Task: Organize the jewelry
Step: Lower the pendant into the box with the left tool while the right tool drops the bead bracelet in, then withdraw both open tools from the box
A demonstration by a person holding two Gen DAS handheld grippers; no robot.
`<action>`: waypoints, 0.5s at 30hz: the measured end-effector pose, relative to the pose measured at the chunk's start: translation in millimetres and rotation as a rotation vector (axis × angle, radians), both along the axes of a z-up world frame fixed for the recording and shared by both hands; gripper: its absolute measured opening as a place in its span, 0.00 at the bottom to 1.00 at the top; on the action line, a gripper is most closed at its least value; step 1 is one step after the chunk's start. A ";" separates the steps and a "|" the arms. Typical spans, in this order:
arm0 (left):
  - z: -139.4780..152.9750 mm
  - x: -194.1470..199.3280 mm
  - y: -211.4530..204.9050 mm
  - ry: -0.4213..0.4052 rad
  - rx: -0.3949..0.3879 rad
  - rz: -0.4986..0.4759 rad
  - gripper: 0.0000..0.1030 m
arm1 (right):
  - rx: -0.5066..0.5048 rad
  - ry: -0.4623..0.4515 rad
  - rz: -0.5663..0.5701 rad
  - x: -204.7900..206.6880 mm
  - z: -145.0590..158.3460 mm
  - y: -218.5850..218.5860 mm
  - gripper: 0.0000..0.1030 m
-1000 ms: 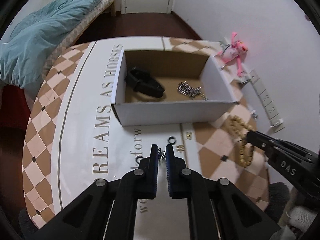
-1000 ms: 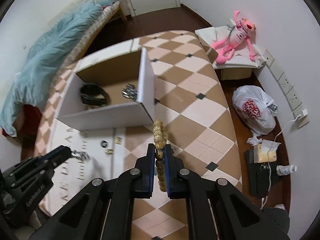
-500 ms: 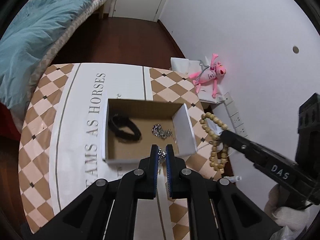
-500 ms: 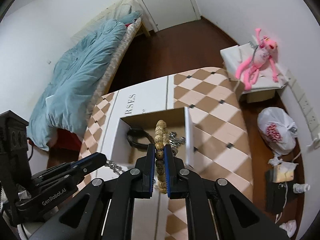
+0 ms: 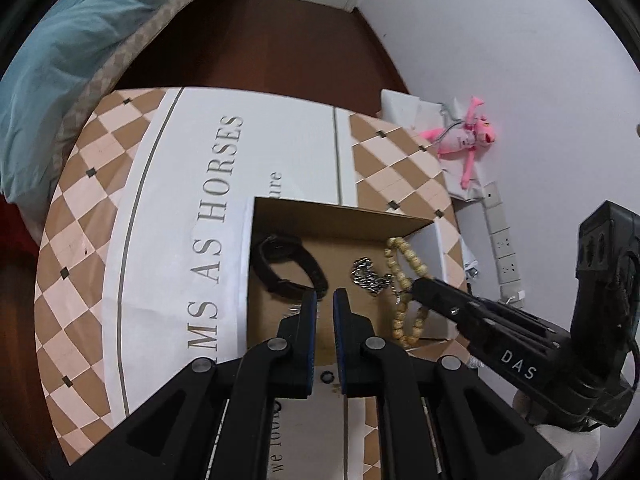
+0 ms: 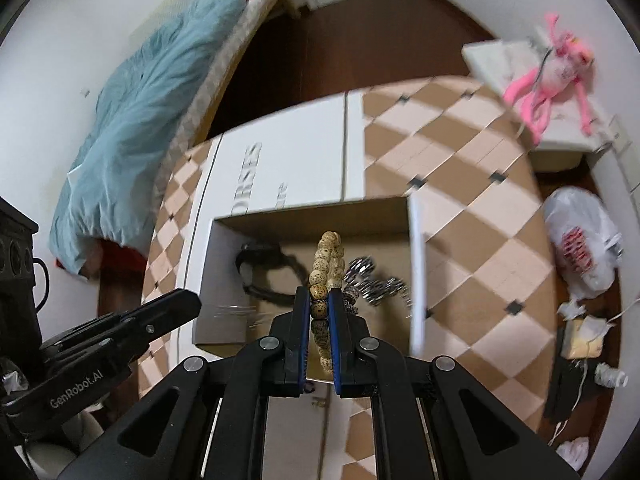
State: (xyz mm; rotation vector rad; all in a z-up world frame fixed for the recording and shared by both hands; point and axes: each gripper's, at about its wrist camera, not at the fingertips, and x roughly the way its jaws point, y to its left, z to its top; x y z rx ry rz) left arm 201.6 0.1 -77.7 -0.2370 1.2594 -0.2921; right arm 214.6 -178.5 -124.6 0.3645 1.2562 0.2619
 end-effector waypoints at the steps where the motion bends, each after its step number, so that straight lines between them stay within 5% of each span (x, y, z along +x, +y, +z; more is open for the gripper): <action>1: -2.0 1.4 0.5 0.009 0.024 0.007 0.09 | 0.008 0.022 0.007 2.3 -4.1 0.6 0.10; 3: -3.3 3.5 1.2 0.002 0.055 0.008 0.14 | 0.015 0.054 0.017 5.8 -10.5 2.6 0.11; 5: -2.4 3.3 3.9 -0.013 0.073 0.014 0.38 | 0.015 0.058 0.021 5.7 -11.4 3.3 0.27; 6: -1.9 3.6 6.2 -0.021 0.082 0.022 0.62 | 0.013 0.053 0.024 4.8 -10.8 3.2 0.31; 7: -0.8 2.9 8.7 -0.031 0.089 0.034 0.73 | 0.010 0.051 0.024 4.5 -10.2 2.8 0.36; 12: 0.6 0.0 14.9 -0.071 0.164 0.056 0.82 | -0.103 0.002 0.017 -0.7 -0.7 3.3 0.42; 15: -2.1 -5.6 14.5 -0.104 0.222 0.058 0.95 | -0.232 -0.036 0.024 -9.2 4.3 6.6 0.66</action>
